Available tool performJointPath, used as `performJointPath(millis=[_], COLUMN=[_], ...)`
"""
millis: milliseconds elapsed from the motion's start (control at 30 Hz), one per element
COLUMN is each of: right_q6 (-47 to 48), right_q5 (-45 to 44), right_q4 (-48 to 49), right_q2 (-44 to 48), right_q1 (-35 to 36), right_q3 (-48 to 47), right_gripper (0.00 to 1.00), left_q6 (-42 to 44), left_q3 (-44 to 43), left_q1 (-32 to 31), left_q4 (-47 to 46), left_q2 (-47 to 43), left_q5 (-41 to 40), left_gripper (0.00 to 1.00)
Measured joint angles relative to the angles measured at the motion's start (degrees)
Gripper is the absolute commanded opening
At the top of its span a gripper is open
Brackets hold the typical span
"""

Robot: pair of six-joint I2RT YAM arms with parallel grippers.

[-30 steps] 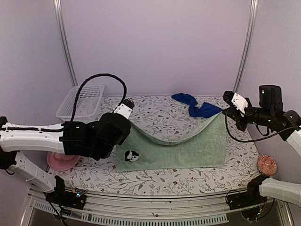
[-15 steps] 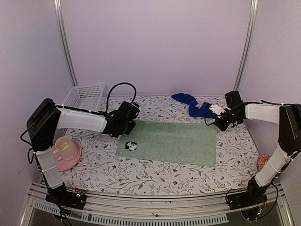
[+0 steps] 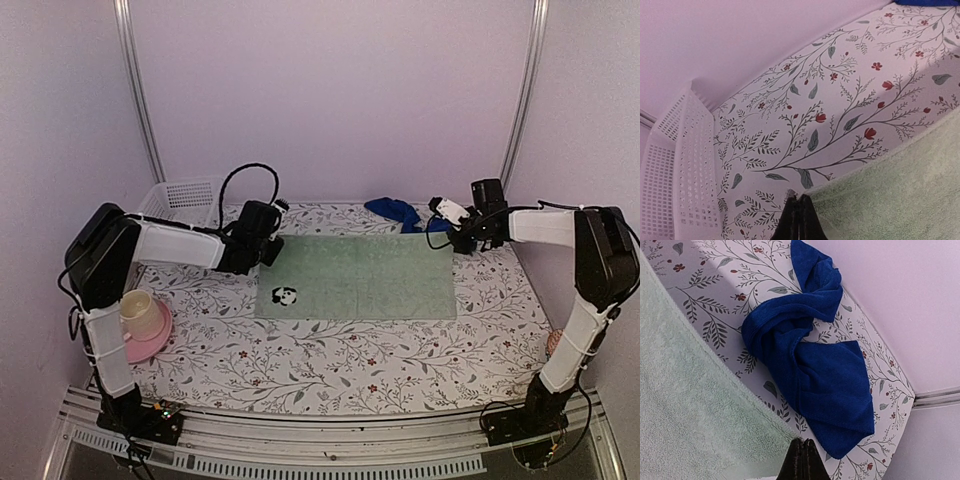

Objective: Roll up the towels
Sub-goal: Flatten out the towel at the center of the board, then fold the towel at the center of the board.

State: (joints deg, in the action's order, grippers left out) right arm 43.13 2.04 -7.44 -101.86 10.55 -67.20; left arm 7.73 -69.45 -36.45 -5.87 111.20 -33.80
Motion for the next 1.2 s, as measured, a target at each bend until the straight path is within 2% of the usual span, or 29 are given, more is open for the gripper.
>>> performJointPath(millis=[233, 500, 1200], right_q6=[4.5, 7.8, 12.2], right_q5=[3.3, 8.5, 12.3], right_q4=[0.1, -3.2, -7.7], right_q2=[7.5, 16.6, 24.2], right_q1=[-0.1, -0.1, -0.5], right_q3=[10.4, 16.7, 25.7], right_gripper=[0.02, 0.02, 0.02], left_q6=[-0.1, -1.0, -7.3], left_q3=[7.8, 12.6, 17.0], left_q1=[-0.4, -2.7, -8.2], left_q4=[-0.9, 0.4, 8.7], left_q2=[-4.1, -9.1, -14.0], left_q5=[5.4, 6.2, 5.2], left_gripper=[0.0, 0.0, 0.0])
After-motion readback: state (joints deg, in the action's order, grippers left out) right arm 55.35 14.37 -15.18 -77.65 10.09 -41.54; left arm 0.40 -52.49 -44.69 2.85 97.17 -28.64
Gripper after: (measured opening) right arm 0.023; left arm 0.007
